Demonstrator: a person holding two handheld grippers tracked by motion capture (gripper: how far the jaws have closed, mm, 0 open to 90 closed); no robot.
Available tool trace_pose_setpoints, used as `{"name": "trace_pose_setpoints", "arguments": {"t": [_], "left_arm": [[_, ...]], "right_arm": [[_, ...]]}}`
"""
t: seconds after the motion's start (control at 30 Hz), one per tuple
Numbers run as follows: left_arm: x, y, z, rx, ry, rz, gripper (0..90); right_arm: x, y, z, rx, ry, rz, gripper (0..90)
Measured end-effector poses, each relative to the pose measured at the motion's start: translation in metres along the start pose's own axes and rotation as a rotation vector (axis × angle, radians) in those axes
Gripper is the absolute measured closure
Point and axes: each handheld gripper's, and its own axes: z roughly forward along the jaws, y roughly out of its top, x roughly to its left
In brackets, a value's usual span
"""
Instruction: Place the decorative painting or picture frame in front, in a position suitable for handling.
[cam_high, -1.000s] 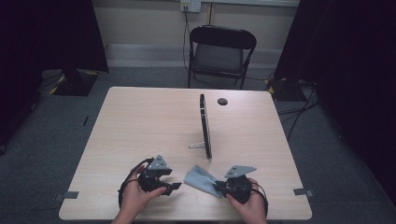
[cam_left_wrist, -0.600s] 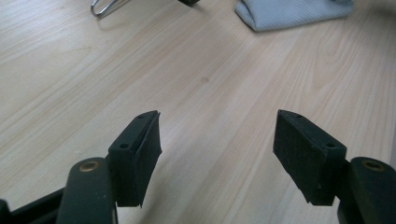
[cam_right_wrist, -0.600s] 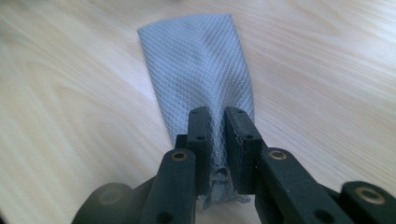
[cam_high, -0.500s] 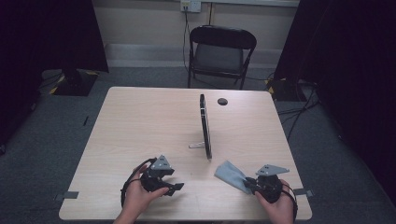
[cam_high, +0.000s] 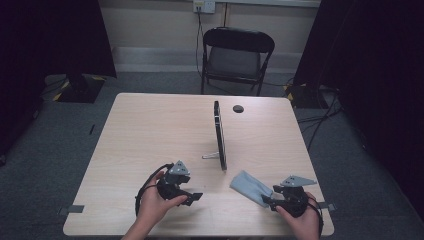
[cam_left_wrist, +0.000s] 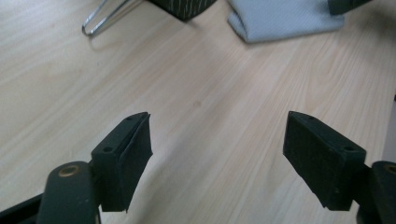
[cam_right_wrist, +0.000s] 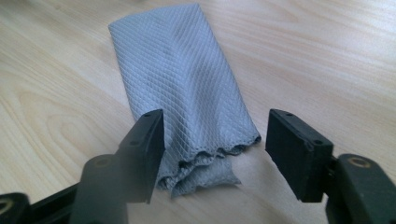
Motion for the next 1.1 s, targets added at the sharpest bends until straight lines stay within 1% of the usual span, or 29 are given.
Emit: {"name": "trace_pose_setpoints", "arguments": {"t": [0.03,0.07,0.1,0.17,0.2,0.23,0.27,0.3,0.33,0.43,0.47,0.5,0.53,0.57,0.6,0.67,0.73,0.77,0.8,0.83,0.87,0.9,0.93,1.0,1.03,1.07,1.1], "left_arm": [[-0.001,0.003,-0.001,-0.003,0.002,0.003,22.2],[-0.002,0.011,-0.003,-0.007,0.002,0.008,21.9],[-0.002,0.011,-0.003,-0.007,0.002,0.008,21.7],[-0.002,0.018,-0.005,-0.014,0.002,0.011,21.3],[-0.002,0.025,-0.007,-0.016,0.002,0.009,20.8],[-0.002,0.025,-0.007,-0.016,0.002,0.009,20.2],[-0.002,0.031,-0.008,-0.017,-0.001,-0.005,19.7],[-0.002,0.031,-0.008,-0.017,-0.001,-0.005,19.7],[-0.001,0.035,-0.009,-0.024,-0.001,-0.008,19.6],[-0.001,0.039,-0.010,-0.020,-0.002,-0.008,19.4],[-0.001,0.044,-0.011,-0.023,0.000,-0.007,19.0],[-0.001,0.044,-0.011,-0.023,0.000,-0.007,19.0],[-0.002,0.045,-0.011,-0.032,0.005,-0.005,19.0],[-0.003,0.048,-0.011,-0.027,0.008,0.006,19.0],[-0.004,0.050,-0.011,-0.035,0.002,0.007,19.0],[-0.006,0.054,-0.012,-0.032,0.005,0.011,19.1],[-0.007,0.060,-0.011,-0.030,0.004,0.008,19.1],[-0.008,0.062,-0.011,-0.026,0.010,0.006,19.1],[-0.008,0.068,-0.010,-0.037,0.017,0.000,19.2],[-0.008,0.068,-0.010,-0.037,0.017,0.000,19.1],[-0.008,0.073,-0.010,-0.040,0.019,-0.014,19.1],[-0.008,0.073,-0.010,-0.040,0.019,-0.014,19.1],[-0.008,0.076,-0.010,-0.047,0.020,-0.021,19.1],[-0.008,0.080,-0.010,-0.048,0.023,-0.020,19.1],[-0.009,0.082,-0.010,-0.051,0.026,-0.022,19.4],[-0.009,0.085,-0.010,-0.046,0.024,-0.026,20.1],[-0.009,0.086,-0.009,-0.045,0.026,-0.025,20.1]], "right_arm": [[-0.001,-0.001,0.000,0.002,0.005,0.004,36.0],[-0.004,-0.002,-0.002,0.005,0.010,0.005,33.5],[-0.004,-0.002,-0.002,0.005,0.010,0.005,33.5],[-0.008,-0.004,-0.004,-0.007,0.007,0.007,30.6],[-0.011,-0.004,-0.006,-0.018,0.015,0.008,28.2],[-0.011,-0.004,-0.006,-0.018,0.015,0.008,28.2],[-0.013,-0.005,-0.007,-0.016,0.024,-0.008,26.6],[-0.013,-0.005,-0.007,-0.016,0.024,-0.008,26.6],[-0.013,-0.006,-0.007,-0.017,0.035,-0.021,25.2],[-0.012,-0.006,-0.005,-0.011,0.047,-0.034,24.1],[-0.010,-0.006,-0.002,-0.001,0.062,-0.054,23.1],[-0.010,-0.006,-0.002,-0.001,0.062,-0.054,23.1],[-0.009,-0.007,0.001,0.006,0.076,-0.068,22.7],[-0.009,-0.007,0.001,0.006,0.076,-0.068,22.7],[-0.009,-0.007,0.002,0.007,0.076,-0.071,22.5],[-0.009,-0.008,0.005,0.013,0.083,-0.075,21.5],[-0.009,-0.009,0.007,0.009,0.083,-0.077,20.5],[-0.008,-0.009,0.007,0.003,0.083,-0.080,20.3],[-0.007,-0.009,0.008,0.005,0.079,-0.085,20.1],[-0.007,-0.009,0.008,0.005,0.079,-0.085,20.1],[-0.006,-0.010,0.009,-0.008,0.072,-0.093,19.7],[-0.006,-0.010,0.009,-0.008,0.072,-0.093,19.7],[-0.006,-0.011,0.009,-0.019,0.066,-0.101,19.5],[-0.005,-0.013,0.011,-0.040,0.060,-0.106,18.6],[-0.004,-0.013,0.012,-0.045,0.058,-0.108,18.5],[-0.003,-0.014,0.013,-0.053,0.047,-0.122,18.5],[-0.003,-0.014,0.013,-0.053,0.047,-0.122,18.5]]}}
